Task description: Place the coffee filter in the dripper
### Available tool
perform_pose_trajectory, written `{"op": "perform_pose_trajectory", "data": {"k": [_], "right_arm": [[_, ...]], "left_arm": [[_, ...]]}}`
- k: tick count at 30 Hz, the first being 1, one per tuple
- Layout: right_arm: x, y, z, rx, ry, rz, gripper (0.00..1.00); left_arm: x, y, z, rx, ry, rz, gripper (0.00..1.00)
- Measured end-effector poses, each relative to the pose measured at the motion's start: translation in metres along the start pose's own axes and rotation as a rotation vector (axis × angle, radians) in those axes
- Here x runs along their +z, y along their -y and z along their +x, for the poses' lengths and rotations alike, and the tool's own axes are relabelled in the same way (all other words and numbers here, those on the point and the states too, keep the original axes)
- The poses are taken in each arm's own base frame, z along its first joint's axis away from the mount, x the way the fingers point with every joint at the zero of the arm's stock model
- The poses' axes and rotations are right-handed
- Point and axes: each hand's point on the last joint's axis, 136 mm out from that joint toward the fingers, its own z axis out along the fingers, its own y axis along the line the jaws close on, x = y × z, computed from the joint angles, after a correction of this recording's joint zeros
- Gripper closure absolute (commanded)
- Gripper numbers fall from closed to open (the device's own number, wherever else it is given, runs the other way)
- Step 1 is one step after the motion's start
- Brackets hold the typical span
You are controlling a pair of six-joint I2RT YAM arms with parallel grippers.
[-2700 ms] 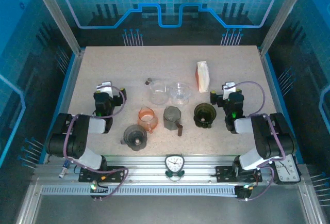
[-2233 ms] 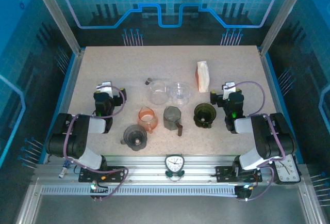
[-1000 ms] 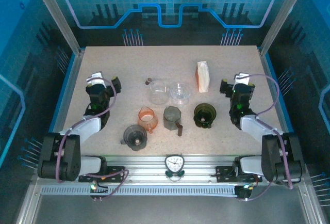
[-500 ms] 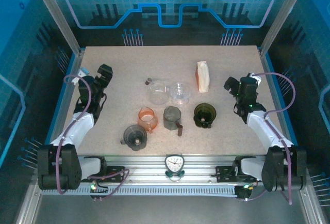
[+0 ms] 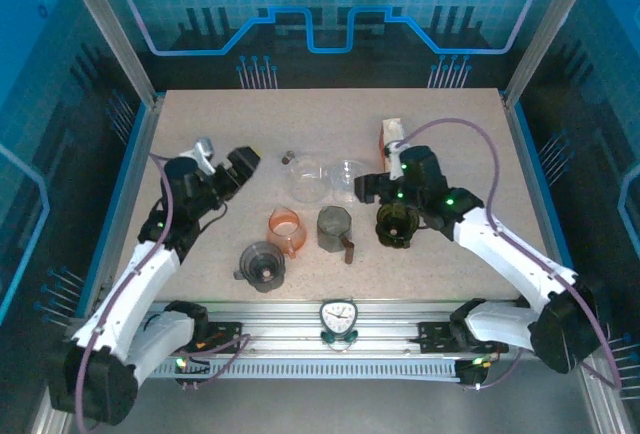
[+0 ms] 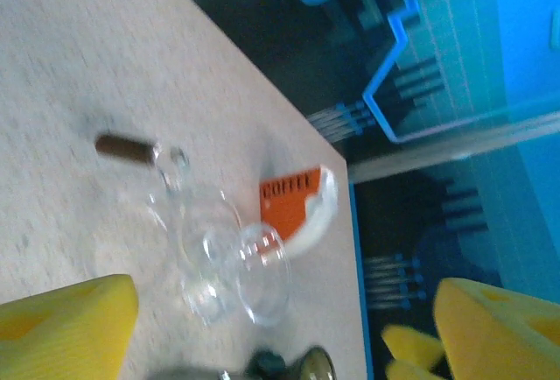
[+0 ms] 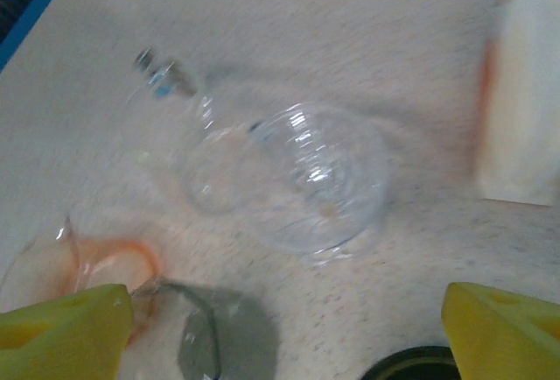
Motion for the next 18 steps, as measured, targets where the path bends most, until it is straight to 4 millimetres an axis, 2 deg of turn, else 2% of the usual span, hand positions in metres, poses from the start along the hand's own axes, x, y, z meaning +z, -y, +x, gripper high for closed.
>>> {"op": "perform_pose_trajectory", "data": {"k": [3,6,9,12,18], "right_arm": [[0.018,-0.016,0.029,-0.056,-0.109,-0.033,0.27],[0.034,-0.019,0.057,-0.080,-0.217,-0.035,0.33],[0.044,-0.021,0.075,-0.093,-0.278,-0.032,0.38],[0.048,-0.025,0.083,-0.102,-0.304,-0.037,0.45],[0.060,-0.027,0.095,-0.111,-0.352,-0.029,0.56]], "left_arm": [[-0.005,-0.002,0.036,0.030,-0.092,0.000,0.04],[-0.006,-0.022,0.062,0.024,-0.165,-0.048,0.04],[-0.008,-0.045,0.080,0.005,-0.211,-0.106,0.04],[-0.012,-0.058,0.088,-0.006,-0.235,-0.141,0.04],[-0.018,-0.056,0.090,-0.003,-0.232,-0.135,0.04]]}}
